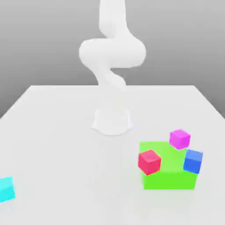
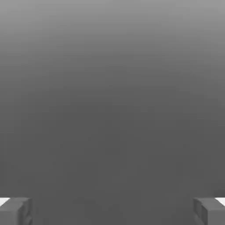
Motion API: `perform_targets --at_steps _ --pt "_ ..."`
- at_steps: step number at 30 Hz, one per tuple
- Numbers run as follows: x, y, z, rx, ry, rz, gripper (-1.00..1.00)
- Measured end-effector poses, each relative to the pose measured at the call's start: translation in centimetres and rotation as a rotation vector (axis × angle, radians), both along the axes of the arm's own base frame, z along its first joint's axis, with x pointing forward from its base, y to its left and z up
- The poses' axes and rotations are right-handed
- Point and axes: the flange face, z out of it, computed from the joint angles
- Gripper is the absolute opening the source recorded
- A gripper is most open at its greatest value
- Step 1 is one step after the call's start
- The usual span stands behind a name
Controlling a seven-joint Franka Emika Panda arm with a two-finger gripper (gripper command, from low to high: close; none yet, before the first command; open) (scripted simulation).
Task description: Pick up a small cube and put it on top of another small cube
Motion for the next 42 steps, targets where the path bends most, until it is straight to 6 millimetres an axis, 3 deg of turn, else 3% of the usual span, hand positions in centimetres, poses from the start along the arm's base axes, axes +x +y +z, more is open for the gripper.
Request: perform_targets --at_steps 7,14,21,27,32,33,39,42 --pt "6.9 -7.7 -10.7 0.104 0.177 -0.238 0.00" --pt "9.3 -16.2 -22.8 0.209 0.340 -0.486 0.00" --pt "6.8 -24.9 -35.8 0.319 0.493 -0.762 0.00" --pt "2.2 -29.2 -46.8 0.402 0.625 -0.970 0.00" --pt "1.3 -29.9 -54.0 0.415 0.645 -1.006 0.00" --pt "1.2 -29.8 -54.8 0.415 0.645 -1.006 -1.00" --pt "1.2 -29.8 -55.2 0.415 0.645 -1.007 -1.00" --pt "1.3 -29.9 -52.6 0.415 0.645 -1.007 -1.00"
